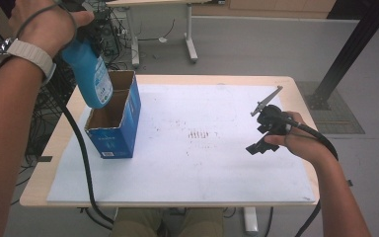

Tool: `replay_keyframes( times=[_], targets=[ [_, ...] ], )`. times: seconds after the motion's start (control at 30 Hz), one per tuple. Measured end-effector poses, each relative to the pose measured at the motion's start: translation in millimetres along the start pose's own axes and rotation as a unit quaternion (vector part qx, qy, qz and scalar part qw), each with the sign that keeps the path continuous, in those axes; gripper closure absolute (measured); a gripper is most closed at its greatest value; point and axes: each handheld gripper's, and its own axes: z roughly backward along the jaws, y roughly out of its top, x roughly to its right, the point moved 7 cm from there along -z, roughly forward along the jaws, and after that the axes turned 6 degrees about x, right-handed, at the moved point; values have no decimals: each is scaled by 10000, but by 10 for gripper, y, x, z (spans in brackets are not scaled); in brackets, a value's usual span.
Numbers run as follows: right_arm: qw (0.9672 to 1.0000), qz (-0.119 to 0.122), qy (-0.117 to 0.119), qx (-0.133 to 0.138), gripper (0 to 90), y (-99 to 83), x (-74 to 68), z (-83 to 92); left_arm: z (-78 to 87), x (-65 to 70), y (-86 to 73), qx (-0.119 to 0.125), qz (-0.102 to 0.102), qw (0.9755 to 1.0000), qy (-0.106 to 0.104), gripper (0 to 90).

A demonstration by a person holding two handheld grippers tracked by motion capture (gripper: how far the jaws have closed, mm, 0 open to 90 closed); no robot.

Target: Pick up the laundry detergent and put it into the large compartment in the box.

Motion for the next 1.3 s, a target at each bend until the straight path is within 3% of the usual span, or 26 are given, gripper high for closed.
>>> replay_keyframes(
  times=[0.6,1.3],
  targets=[
    [10000,-33,30,-23,114,2,28,-40,-185,-37,23,-15,110,9999,23,372],
    [9999,-124,35,-94,114,-2,82,-103,-627,-98,-4,-66,117,9999,-64,372]
  ],
)
